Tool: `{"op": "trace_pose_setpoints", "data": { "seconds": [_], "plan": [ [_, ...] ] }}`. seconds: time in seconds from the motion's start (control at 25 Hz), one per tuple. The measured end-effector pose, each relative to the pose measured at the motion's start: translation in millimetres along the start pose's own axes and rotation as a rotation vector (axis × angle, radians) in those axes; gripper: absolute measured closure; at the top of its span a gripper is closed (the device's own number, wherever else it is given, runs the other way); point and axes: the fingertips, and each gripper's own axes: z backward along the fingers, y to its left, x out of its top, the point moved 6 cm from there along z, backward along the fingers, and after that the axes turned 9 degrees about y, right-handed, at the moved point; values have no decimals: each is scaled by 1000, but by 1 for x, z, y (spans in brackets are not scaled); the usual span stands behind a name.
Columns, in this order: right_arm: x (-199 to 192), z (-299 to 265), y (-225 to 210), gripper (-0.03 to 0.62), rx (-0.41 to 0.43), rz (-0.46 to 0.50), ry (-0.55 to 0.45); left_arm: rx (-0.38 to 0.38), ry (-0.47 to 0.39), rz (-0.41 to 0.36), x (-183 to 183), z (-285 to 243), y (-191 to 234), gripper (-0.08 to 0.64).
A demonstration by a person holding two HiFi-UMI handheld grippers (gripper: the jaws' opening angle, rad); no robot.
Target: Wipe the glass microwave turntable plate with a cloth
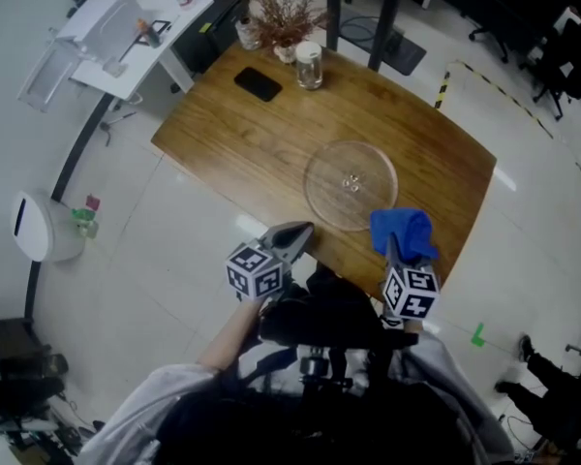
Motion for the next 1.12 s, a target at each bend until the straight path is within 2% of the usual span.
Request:
{"op": "trace_pose_setpoints", "data": {
  "seconds": [0.12,0.36,1.12],
  "plan": [
    [-2,12,2,511,19,-37,-38,-8,4,-8,-6,5,-7,560],
    [-18,30,20,512,29,31,-35,-16,3,-12,-19,18,-18,560],
    [-79,76,52,512,60,43,-18,-28,1,-29,-63,58,-52,560]
  ]
}}
